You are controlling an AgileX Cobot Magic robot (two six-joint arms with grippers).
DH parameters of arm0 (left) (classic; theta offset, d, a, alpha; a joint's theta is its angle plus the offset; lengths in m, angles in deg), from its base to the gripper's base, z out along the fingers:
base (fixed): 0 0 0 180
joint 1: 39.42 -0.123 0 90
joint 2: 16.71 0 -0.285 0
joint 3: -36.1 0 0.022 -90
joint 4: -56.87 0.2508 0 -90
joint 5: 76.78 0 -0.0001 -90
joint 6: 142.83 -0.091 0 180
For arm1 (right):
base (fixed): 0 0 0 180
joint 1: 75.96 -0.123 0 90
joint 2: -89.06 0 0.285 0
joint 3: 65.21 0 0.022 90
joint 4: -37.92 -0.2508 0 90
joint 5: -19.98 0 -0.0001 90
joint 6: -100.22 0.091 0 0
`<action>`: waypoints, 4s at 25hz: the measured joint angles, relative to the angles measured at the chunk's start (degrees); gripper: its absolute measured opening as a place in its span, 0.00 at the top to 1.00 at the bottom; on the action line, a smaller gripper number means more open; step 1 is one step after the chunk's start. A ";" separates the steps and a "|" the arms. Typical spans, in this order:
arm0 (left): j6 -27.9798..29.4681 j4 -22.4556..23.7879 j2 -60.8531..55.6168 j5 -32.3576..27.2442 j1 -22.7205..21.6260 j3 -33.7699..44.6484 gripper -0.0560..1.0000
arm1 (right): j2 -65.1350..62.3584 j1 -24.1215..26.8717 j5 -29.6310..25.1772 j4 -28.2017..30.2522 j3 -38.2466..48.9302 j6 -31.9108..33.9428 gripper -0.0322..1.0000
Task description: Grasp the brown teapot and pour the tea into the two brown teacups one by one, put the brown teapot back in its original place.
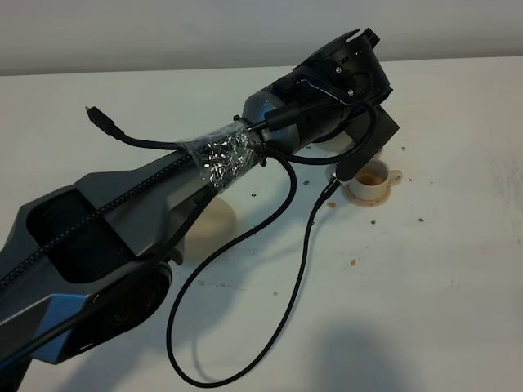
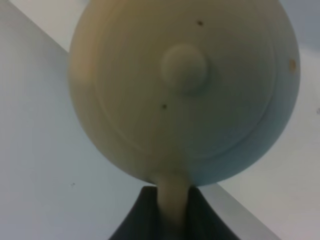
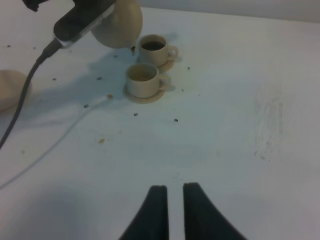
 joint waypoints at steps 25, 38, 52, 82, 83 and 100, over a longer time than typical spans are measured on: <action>0.24 5.65 0.00 0.74 2.77 3.56 0.87 | 0.00 0.00 0.00 0.00 0.00 0.00 0.89; 1.75 8.56 0.00 1.66 3.70 3.56 0.87 | 0.00 0.00 0.00 0.00 0.00 0.00 0.89; 1.85 12.41 0.00 1.54 4.84 3.56 0.87 | 0.00 0.00 0.00 0.00 0.00 0.00 0.89; 2.07 14.56 0.00 -0.32 5.69 3.56 0.87 | 0.00 0.00 0.00 0.00 0.00 0.00 0.89; 2.07 14.56 0.00 -0.32 5.74 3.56 0.87 | 0.00 0.00 0.00 0.00 0.00 0.00 0.89; 2.35 14.56 0.00 -0.32 5.99 3.56 0.87 | 0.00 0.00 0.00 0.00 0.00 0.00 0.89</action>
